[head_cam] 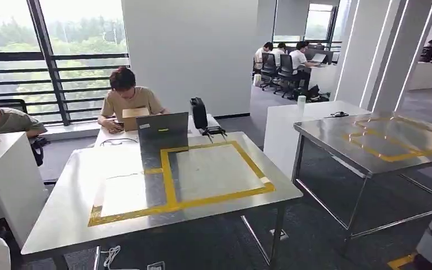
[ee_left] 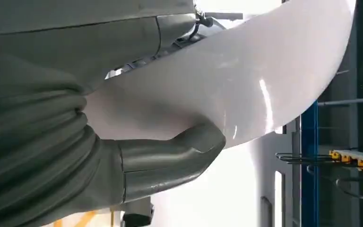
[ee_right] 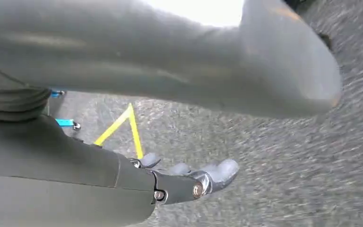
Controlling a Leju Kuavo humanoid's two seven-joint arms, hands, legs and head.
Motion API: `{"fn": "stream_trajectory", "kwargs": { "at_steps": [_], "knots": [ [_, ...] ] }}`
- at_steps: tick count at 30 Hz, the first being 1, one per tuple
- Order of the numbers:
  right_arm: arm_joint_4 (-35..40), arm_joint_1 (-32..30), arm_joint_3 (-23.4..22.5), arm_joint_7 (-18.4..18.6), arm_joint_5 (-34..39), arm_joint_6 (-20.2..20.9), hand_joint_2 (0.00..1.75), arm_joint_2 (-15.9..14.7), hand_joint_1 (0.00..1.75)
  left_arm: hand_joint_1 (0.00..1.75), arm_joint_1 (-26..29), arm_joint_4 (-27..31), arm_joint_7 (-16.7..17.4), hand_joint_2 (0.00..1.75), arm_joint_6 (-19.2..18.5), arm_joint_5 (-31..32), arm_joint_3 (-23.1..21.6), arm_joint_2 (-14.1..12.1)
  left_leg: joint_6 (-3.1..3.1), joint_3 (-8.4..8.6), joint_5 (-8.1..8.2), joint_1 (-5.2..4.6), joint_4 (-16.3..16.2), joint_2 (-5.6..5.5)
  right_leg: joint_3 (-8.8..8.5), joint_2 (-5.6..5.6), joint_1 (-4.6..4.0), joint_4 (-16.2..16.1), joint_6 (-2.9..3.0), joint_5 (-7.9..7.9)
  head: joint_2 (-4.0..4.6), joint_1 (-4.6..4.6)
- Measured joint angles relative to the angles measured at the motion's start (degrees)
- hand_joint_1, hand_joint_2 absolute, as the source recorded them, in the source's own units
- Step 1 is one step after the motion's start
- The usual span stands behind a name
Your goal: Take the parts from the cabinet and place them on the table.
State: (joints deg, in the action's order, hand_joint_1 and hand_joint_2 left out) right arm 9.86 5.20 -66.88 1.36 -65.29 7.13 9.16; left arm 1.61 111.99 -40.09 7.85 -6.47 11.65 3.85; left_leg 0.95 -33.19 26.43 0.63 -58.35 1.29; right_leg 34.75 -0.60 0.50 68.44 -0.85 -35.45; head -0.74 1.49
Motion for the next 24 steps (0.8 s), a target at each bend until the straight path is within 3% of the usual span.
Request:
{"fn": "stream_trajectory", "kwargs": {
  "at_steps": [1,2,3,4,6,7,8,11,12,13,16,17,18,19,20,21,22,23,24],
  "knots": [
    [0.00,-0.17,-0.07,0.39,0.18,-0.13,0.00,-0.02,0.00,1.75,-0.01,-0.07,0.13,1.75,0.00,0.02,0.02,0.22,0.09,-0.16,-0.05,-0.04,-0.04,-0.50,2.38,0.26,0.00,4.67,-0.10,-1.77,0.00,-0.02],
    [0.00,-0.22,-0.22,0.68,0.55,-0.28,0.00,-0.02,0.00,1.75,-0.01,-0.18,0.17,1.75,0.00,0.09,0.00,0.35,0.11,-0.29,-0.08,-0.07,-0.14,-0.97,4.14,0.33,-0.04,7.89,-0.16,-2.42,0.00,0.00],
    [0.00,-0.28,-0.39,0.81,0.72,-0.42,0.00,-0.02,0.00,1.75,-0.01,-0.22,0.35,1.75,0.00,0.11,0.00,0.48,0.10,-0.33,-0.08,-0.06,-0.28,-1.39,4.47,0.32,0.00,8.00,-0.19,-1.39,0.00,-0.02],
    [0.00,-0.32,-0.48,0.96,0.87,-0.48,0.00,-0.02,0.00,1.75,-0.03,-0.31,0.39,1.75,0.00,0.11,0.00,0.64,0.08,-0.34,-0.07,-0.03,-0.41,-1.70,3.46,0.33,0.08,5.55,-0.14,0.68,0.00,-0.02],
    [0.00,-0.23,-0.52,1.24,1.00,-0.48,0.00,-0.07,0.00,1.75,-0.25,-0.35,0.50,1.75,0.02,0.13,0.00,0.74,-0.25,-0.34,0.05,0.04,-0.81,-2.17,-1.39,0.43,0.23,-4.90,0.01,6.12,0.00,-0.02],
    [0.00,-0.15,-0.55,1.40,1.00,-0.50,0.00,-0.07,0.00,1.75,-0.45,-0.33,0.52,1.75,0.22,0.15,0.00,0.83,-0.60,-0.43,0.12,0.02,-1.01,-2.28,-2.98,0.72,0.33,-8.81,0.10,6.37,0.00,-0.02],
    [0.00,-0.07,-0.55,1.53,1.03,-0.50,0.00,-0.07,0.00,1.75,-0.59,-0.33,0.63,1.75,0.44,0.20,0.00,0.92,-1.14,-0.53,0.48,-0.37,-1.13,-2.55,-2.95,0.69,-0.05,-9.04,0.24,6.35,0.00,0.00],
    [0.00,-0.03,-0.66,1.55,1.16,-0.57,0.00,-0.07,0.00,1.75,-0.72,-0.26,0.74,1.75,0.66,0.28,0.00,1.16,-2.18,-0.68,0.55,-0.13,-0.53,-2.58,-2.92,0.55,-0.26,-9.03,1.27,6.19,0.00,0.00],
    [0.00,0.01,-0.70,1.55,1.18,-0.55,0.00,-0.07,0.00,1.75,-0.76,-0.20,0.81,1.75,0.68,0.28,0.00,1.18,-2.59,-0.58,0.85,-0.14,-0.59,-2.56,-3.12,0.51,0.03,-9.45,1.84,6.57,0.00,0.00],
    [0.00,0.00,-0.72,1.55,1.20,-0.55,0.00,-0.04,0.00,1.75,-0.76,-0.04,0.81,1.75,0.70,0.28,0.00,1.20,-2.71,-0.69,1.39,-0.02,-1.78,-2.30,-3.26,0.43,0.18,-9.58,2.17,6.67,0.00,0.00],
    [0.00,-0.09,-0.85,1.44,1.38,-0.57,0.00,-0.13,0.00,1.75,-0.93,0.07,0.83,1.75,0.87,0.31,0.00,1.31,-3.20,-6.67,7.59,0.02,-13.91,-1.72,-3.44,0.15,0.12,-9.51,2.73,6.27,0.00,0.04],
    [0.00,-0.15,-0.87,1.44,1.53,-0.55,0.00,-0.13,0.00,1.75,-0.91,0.00,0.85,1.75,1.03,0.31,0.00,1.40,-3.24,-8.83,8.53,0.02,-17.84,-1.68,-3.58,0.13,0.02,-9.47,2.76,5.98,0.00,0.02],
    [0.00,-0.22,-0.92,1.44,1.57,-0.55,0.00,-0.13,0.00,1.75,-0.91,-0.02,0.85,1.75,1.03,0.31,0.00,1.42,-3.14,-9.51,7.89,0.01,-18.62,-1.66,-3.92,0.09,-0.03,-9.46,2.73,5.63,0.00,0.00],
    [0.00,-0.26,-0.92,1.44,1.62,-0.50,0.00,-0.11,0.00,1.75,-0.91,-0.02,0.85,1.75,1.03,0.31,0.00,1.49,-2.95,-8.73,5.91,-0.02,-16.63,-1.65,-4.45,0.08,-0.06,-9.46,2.64,5.26,0.00,0.04],
    [0.00,-0.26,-0.94,1.44,1.64,-0.48,0.00,-0.11,0.00,1.75,-0.92,0.00,0.85,1.75,1.05,0.31,0.00,1.53,-2.69,-6.90,3.26,-0.07,-12.68,-1.61,-5.08,0.06,-0.06,-9.46,2.53,4.86,0.00,0.00],
    [0.00,-0.22,-0.94,1.44,1.68,-0.46,0.00,-0.11,0.00,1.75,-0.94,0.04,0.85,1.75,1.03,0.31,0.00,1.55,-2.31,-4.35,0.24,-0.11,-7.21,-1.51,-5.86,-0.01,-0.05,-9.48,2.41,4.37,0.00,0.04],
    [0.00,-0.29,-0.94,1.44,1.68,-0.44,0.00,-0.11,0.00,1.75,-0.98,0.11,0.85,1.75,1.03,0.31,0.00,1.57,-1.87,-2.32,-1.53,-0.26,-2.34,-1.01,-5.96,-0.07,-0.02,-9.60,2.19,3.86,0.00,0.02],
    [0.00,-0.18,-0.94,1.44,1.68,-0.39,0.00,-0.09,0.00,1.75,-1.07,0.11,0.81,1.75,1.05,0.31,0.00,1.57,-1.67,-1.52,0.38,-0.83,-1.38,-0.76,-6.27,-0.09,-0.38,-9.49,1.65,3.27,0.00,0.04],
    [0.00,-0.11,-0.94,1.44,1.68,-0.37,0.00,-0.09,0.00,1.75,-1.09,0.17,0.90,1.75,1.05,0.31,0.00,1.60,-1.40,-1.11,0.40,-0.81,-1.38,-0.78,-6.49,-0.14,-0.25,-9.96,1.28,3.18,0.02,0.02]
  ]
}}
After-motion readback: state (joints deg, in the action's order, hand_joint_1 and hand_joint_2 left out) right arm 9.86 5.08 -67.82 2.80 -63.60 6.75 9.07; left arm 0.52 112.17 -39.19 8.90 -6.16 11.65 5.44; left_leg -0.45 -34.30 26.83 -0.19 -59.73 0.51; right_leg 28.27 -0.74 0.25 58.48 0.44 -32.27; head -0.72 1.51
